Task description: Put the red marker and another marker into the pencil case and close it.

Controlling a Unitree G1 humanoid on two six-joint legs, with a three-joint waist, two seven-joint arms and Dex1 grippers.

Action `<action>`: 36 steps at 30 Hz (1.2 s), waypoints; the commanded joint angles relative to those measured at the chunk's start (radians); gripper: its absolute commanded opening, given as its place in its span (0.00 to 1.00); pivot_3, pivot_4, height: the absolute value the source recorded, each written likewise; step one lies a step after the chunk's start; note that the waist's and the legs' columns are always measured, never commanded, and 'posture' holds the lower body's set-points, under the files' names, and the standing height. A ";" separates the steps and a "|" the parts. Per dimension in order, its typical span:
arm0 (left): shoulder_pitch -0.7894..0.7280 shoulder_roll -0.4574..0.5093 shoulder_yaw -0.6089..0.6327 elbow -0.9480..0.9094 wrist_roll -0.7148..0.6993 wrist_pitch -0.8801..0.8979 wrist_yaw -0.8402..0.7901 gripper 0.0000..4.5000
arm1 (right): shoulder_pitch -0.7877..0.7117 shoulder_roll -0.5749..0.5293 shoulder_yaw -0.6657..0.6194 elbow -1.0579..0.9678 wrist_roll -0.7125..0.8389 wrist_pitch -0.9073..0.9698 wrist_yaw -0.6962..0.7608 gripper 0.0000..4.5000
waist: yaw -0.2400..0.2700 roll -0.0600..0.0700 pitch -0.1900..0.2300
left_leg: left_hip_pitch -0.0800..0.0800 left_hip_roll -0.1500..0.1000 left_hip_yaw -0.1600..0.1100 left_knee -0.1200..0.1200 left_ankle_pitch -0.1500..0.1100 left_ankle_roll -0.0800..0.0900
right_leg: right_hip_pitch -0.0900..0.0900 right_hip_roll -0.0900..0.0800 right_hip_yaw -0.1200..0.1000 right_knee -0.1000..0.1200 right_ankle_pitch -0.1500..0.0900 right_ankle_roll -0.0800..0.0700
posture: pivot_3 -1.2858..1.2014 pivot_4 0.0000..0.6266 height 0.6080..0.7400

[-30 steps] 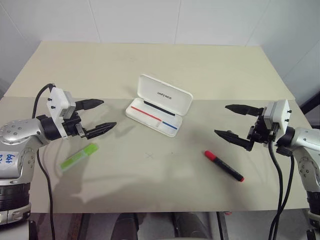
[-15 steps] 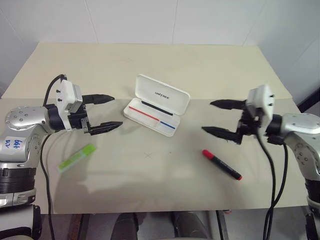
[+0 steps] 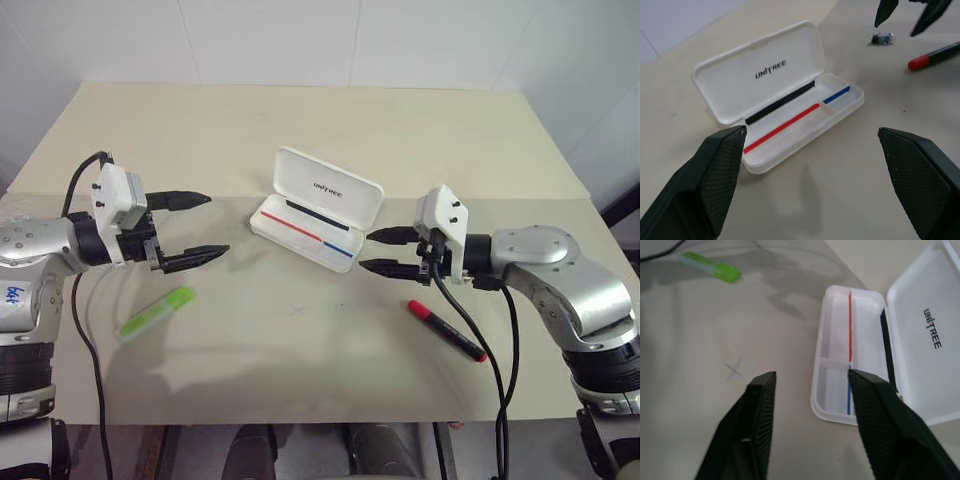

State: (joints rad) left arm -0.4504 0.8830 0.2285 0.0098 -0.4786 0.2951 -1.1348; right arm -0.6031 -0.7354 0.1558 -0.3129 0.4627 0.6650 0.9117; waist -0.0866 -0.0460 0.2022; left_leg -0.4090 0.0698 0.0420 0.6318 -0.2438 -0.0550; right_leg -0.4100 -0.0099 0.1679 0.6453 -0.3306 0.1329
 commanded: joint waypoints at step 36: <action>0.084 0.021 0.106 -0.152 -0.029 0.027 0.113 1.00 | -0.246 0.261 0.361 0.426 -0.439 -0.120 0.100 0.29 | -0.015 0.000 0.000 | 0.000 0.000 0.001 0.000 0.001 -0.001 | -0.002 0.000 0.000 0.004 -0.001 -0.001 | 0.52 0.24 1.00</action>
State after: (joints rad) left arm -0.3683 0.8995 0.2973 -0.1105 -0.4871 0.3268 -1.0304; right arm -0.8434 -0.4641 0.5043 0.1258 0.0377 0.5621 0.9865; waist -0.1014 -0.0461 0.2021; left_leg -0.4089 0.0699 0.0425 0.6318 -0.2430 -0.0563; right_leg -0.4121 -0.0096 0.1677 0.6497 -0.3312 0.1319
